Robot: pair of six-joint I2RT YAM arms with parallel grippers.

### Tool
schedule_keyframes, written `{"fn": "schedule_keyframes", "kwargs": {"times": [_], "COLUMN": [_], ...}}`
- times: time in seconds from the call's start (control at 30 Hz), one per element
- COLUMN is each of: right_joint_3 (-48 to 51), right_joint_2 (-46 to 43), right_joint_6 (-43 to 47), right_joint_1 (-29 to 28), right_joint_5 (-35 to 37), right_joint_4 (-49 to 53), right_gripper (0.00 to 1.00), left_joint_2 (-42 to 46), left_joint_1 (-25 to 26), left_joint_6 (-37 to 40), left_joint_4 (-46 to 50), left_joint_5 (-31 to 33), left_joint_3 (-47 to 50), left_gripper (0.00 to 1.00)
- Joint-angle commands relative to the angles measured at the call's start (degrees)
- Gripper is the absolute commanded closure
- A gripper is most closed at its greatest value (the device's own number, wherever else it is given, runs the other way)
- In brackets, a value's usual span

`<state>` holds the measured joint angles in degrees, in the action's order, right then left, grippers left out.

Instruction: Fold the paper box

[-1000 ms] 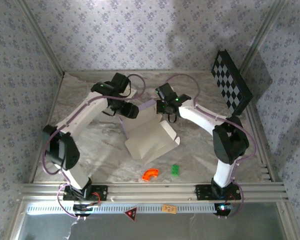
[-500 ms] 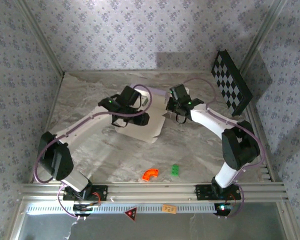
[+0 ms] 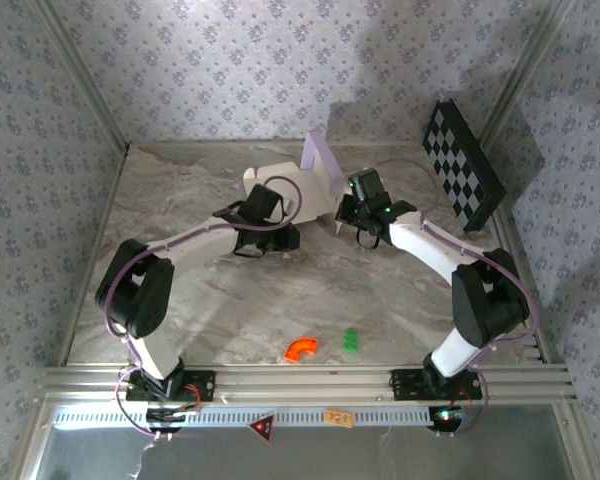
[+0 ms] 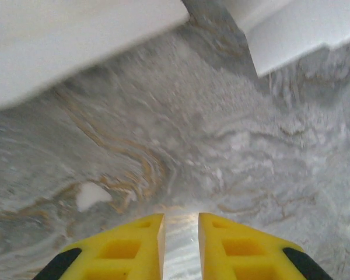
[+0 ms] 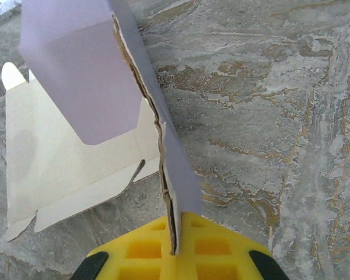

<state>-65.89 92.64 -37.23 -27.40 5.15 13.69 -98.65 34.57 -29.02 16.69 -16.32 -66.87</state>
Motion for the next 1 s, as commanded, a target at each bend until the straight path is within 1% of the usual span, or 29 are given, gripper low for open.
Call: {"fn": "schedule_keyframes", "kwargs": {"times": [0.0,0.1,0.2,0.27,0.33,0.5,0.6,0.8,0.97], "right_joint_3": [-1.92,-1.94,-1.96,-1.92,-1.79,-1.39,-1.52,-1.09,0.99], "right_joint_2": [-1.45,-2.22,-3.14,-3.63,-3.84,-3.69,-3.49,-3.58,-4.17], "right_joint_6": [6.12,9.07,10.94,11.92,13.0,15.3,15.27,11.77,1.79], "right_joint_1": [-0.28,-0.45,-0.21,-0.03,0.58,2.08,2.36,2.97,2.98], "right_joint_5": [-1.18,-1.11,-2.03,-3.62,-5.12,-7.4,-7.5,-7.04,-6.36], "right_joint_4": [3.1,4.46,4.72,5.38,5.55,5.05,5.19,5.31,1.8], "right_gripper": [1.0,1.0,1.0,1.0,1.0,1.0,1.0,1.0,1.0], "left_joint_2": [0.48,-0.43,-4.37,-7.38,-10.03,-15.61,-18.75,-22.16,-23.21], "left_joint_1": [-3.2,-5.92,-7.68,-7.73,-7.59,-7.59,-7.5,-7.68,-7.34], "left_joint_6": [1.37,2.83,4.5,5.75,5.84,5.11,5.14,5.39,3.62], "left_joint_4": [-1.36,-0.62,1.69,3.4,2.75,0.5,0.19,-0.08,-2.33], "left_joint_5": [-2.01,-3.81,-8.49,-11.32,-13.99,-17.59,-19.4,-19.69,-20.5], "left_joint_3": [-3.67,-6.3,-10.09,-12.32,-12.92,-14.08,-15.29,-15.27,-13.42], "left_gripper": [0.77,0.76,0.75,0.76,0.78,0.8,0.81,0.82,0.83]}}
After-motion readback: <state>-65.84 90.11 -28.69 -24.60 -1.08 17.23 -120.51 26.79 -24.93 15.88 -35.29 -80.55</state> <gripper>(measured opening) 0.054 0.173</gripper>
